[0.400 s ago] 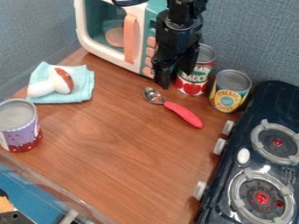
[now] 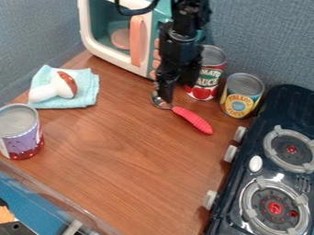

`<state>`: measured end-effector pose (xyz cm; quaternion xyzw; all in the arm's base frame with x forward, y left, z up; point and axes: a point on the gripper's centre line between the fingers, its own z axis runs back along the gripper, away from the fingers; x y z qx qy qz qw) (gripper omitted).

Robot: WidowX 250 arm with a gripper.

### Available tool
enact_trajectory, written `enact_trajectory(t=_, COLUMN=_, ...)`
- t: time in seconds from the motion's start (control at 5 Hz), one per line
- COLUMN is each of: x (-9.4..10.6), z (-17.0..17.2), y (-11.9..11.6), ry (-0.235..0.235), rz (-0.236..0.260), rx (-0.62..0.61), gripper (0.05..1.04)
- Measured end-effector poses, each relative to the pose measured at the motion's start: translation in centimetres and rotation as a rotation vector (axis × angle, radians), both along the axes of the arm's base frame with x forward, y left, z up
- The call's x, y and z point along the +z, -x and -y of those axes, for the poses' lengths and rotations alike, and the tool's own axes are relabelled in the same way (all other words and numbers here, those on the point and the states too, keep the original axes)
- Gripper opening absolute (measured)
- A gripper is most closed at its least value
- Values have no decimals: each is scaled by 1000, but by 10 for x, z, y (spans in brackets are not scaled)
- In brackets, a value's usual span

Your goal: Move the can to the right side of the table

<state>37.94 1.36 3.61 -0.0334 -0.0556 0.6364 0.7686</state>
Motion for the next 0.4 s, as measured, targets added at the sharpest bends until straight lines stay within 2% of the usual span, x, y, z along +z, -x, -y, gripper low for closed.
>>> enact_trajectory(t=0.2, x=-6, z=-17, y=14, ry=36, rz=-32, rx=60, gripper=1000)
enact_trajectory(t=0.4, x=16, z=-31, y=26, ry=39, rz=11, rx=85, gripper=1000)
